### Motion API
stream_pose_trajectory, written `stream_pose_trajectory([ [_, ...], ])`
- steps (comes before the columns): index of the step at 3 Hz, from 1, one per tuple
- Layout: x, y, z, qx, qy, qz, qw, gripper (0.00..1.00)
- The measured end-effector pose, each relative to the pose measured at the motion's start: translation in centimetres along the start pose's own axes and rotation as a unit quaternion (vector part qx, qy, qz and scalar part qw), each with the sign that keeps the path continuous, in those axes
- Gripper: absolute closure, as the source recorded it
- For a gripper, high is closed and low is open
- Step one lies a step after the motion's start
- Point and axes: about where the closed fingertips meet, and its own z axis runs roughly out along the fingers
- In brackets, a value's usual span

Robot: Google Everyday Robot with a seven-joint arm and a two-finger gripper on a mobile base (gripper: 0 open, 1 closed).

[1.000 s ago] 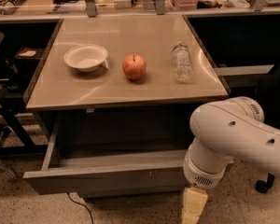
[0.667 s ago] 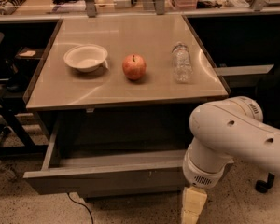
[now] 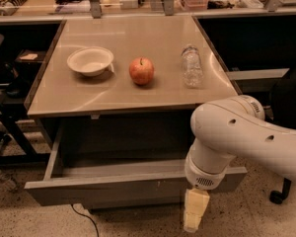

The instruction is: Open top drawer

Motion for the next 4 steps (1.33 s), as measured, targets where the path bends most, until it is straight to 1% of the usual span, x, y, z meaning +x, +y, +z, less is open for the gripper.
stream_pose_trajectory([
  [1,-0.2,-0.4,1.3,-0.013,0.005,-0.001,0.9999,0.0],
  [2,0.4,0.1,2.7,-0.032,0.019,0.0,0.9993,0.0],
  [3,1.8,1.4,3.1,-0.041,0.032,0.0,0.9986,0.0],
  [4,2.8,3.3,2.6,-0.041,0.037,-0.002,0.9985,0.0],
])
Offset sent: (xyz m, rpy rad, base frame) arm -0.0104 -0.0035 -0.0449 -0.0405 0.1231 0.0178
